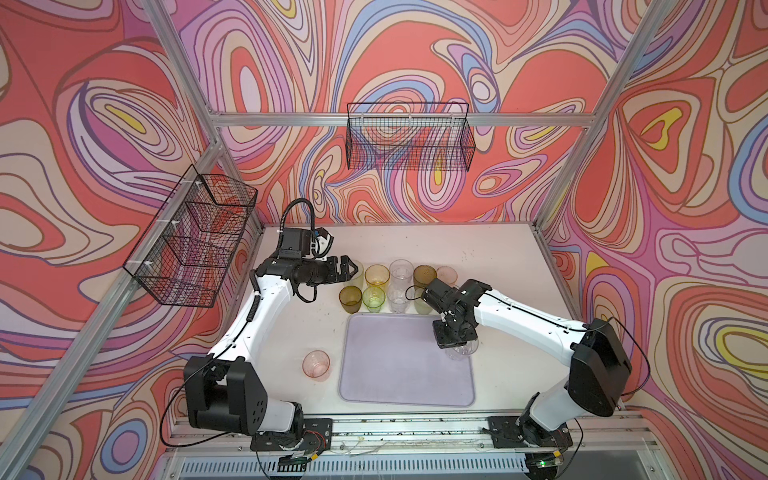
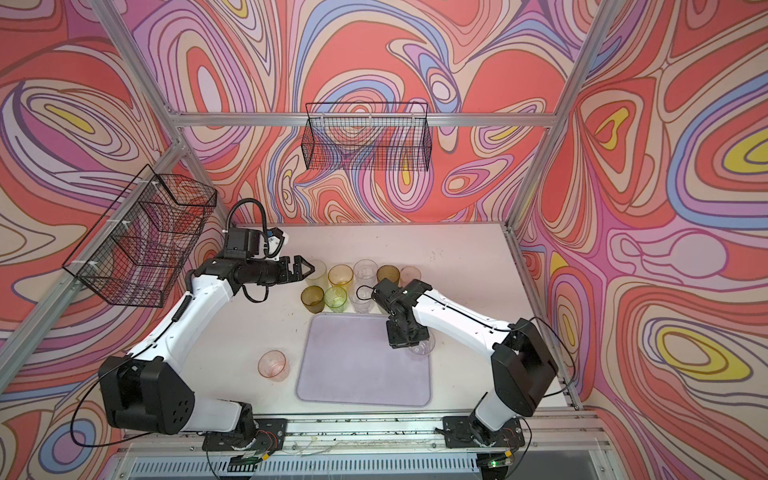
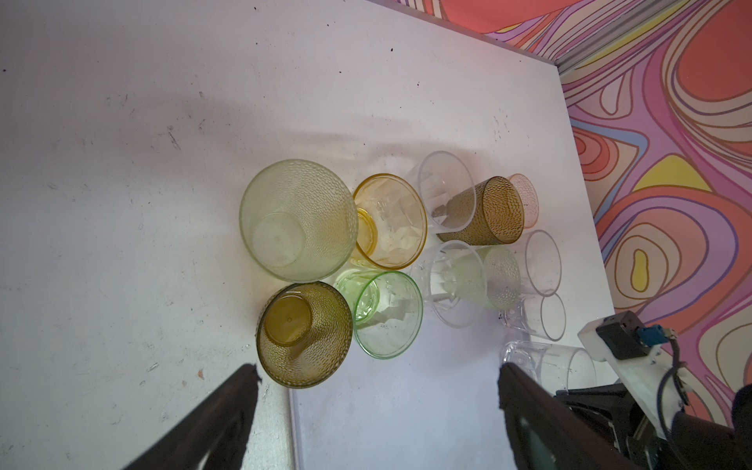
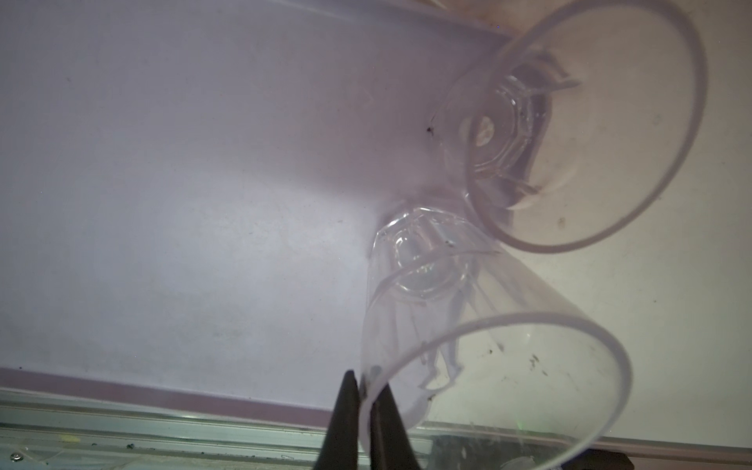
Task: Place the glasses into the tray
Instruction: Place the glass on the tray.
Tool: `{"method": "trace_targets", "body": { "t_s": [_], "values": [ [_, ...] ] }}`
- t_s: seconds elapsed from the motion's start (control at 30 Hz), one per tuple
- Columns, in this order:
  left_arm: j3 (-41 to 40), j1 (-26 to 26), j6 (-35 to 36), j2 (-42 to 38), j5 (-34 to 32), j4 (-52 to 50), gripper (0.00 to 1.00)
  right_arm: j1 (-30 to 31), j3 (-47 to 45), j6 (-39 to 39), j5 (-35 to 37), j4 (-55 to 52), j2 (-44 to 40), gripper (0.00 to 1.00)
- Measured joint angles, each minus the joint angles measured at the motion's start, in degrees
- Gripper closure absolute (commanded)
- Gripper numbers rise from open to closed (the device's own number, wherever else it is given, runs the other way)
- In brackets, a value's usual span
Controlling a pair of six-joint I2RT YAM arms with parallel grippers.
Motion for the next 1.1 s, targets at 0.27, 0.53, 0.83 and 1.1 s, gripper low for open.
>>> {"method": "trace_targets", "body": {
  "t_s": [0.27, 0.53, 0.83, 1.1],
  "values": [
    [0.0, 0.0, 0.0, 0.0, 0.0, 0.0, 0.05, 0.3, -0.8, 0.2, 0.0, 0.2, 0.0, 1.0],
    [0.0, 0.0, 0.0, 0.0, 0.0, 0.0, 0.05, 0.4, -1.0, 0.5, 0.1, 0.4, 0.0, 0.87],
    [0.0, 0.0, 0.0, 0.0, 0.0, 0.0, 0.05, 0.4, -0.9, 0.5, 1.0, -0.3, 0.0, 0.69],
    [0.0, 0.0, 0.0, 0.0, -0.1, 0.0, 0.05, 0.4, 2.1, -1.4, 2.1, -1.2, -1.0, 0.59]
  ]
}}
